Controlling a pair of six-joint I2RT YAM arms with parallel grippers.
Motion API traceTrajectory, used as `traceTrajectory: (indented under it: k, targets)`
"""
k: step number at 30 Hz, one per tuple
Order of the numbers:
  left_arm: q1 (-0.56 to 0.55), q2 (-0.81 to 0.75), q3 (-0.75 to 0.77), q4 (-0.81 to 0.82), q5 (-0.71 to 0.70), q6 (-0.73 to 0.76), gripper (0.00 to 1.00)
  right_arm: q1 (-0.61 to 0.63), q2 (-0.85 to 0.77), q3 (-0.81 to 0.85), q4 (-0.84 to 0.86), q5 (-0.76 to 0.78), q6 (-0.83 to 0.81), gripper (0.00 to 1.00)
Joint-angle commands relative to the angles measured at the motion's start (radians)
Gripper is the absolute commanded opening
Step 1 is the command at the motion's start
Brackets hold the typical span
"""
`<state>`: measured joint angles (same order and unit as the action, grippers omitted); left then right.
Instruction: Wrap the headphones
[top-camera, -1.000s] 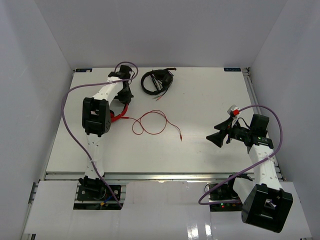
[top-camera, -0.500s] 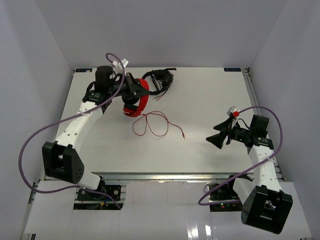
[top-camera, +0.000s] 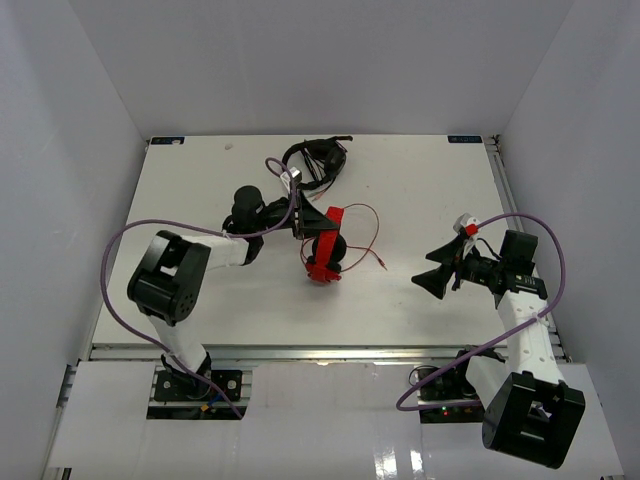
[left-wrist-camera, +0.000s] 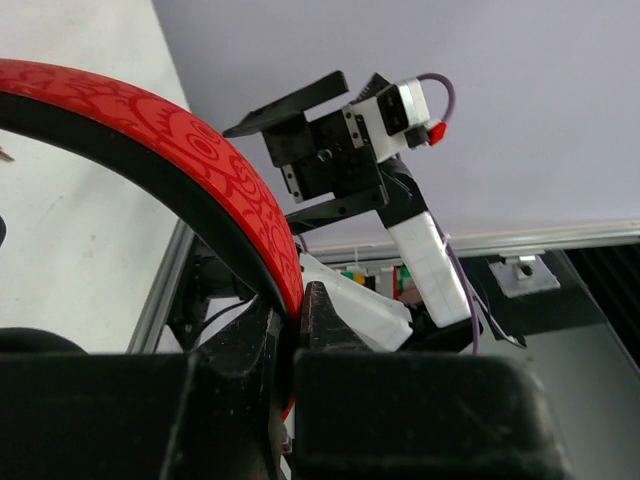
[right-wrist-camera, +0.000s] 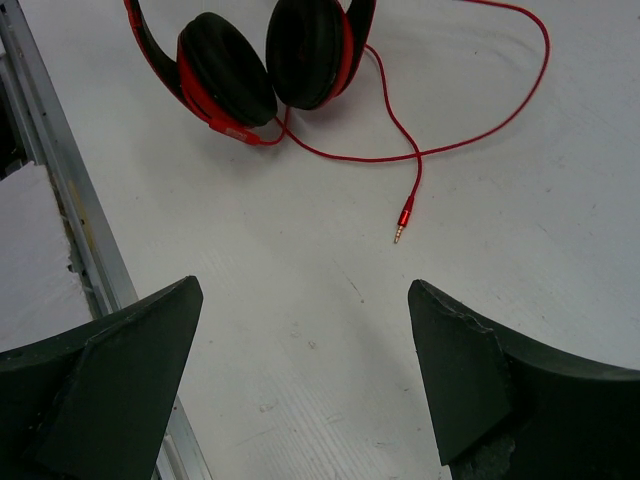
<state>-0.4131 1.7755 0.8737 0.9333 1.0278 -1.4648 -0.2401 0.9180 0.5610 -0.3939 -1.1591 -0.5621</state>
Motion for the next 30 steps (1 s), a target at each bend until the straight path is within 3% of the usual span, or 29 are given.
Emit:
traceTrajectory:
  k: [1, 10, 15, 17, 20, 22, 28, 30]
  targets:
    - [0.002, 0.051, 0.023, 0.403, 0.032, -0.195, 0.0, 0.0, -0.001, 0.029, 0.001, -0.014, -0.022, 0.9]
    - [0.06, 0.093, -0.031, 0.35, 0.094, -0.12, 0.17, -0.002, -0.004, 0.031, 0.001, -0.019, -0.022, 0.9]
    - [0.146, 0.013, -0.094, 0.222, 0.147, 0.0, 0.35, -0.002, -0.005, 0.033, -0.001, -0.022, -0.022, 0.9]
    - [0.178, -0.041, -0.095, 0.036, 0.159, 0.104, 0.41, -0.002, -0.006, 0.033, -0.002, -0.023, -0.022, 0.9]
    - [0.202, -0.115, -0.044, -0.48, 0.13, 0.47, 0.54, -0.002, -0.005, 0.033, -0.003, -0.022, -0.022, 0.9]
    - [0.212, -0.144, 0.013, -0.716, 0.088, 0.655, 0.59, -0.002, -0.007, 0.033, -0.004, -0.022, -0.024, 0.9]
    - [0.233, -0.172, 0.128, -1.154, -0.077, 0.922, 0.65, -0.004, -0.009, 0.033, -0.006, -0.022, -0.025, 0.9]
    - [0.235, -0.169, 0.162, -1.241, -0.192, 1.001, 0.66, -0.002, -0.01, 0.033, -0.006, -0.022, -0.025, 0.9]
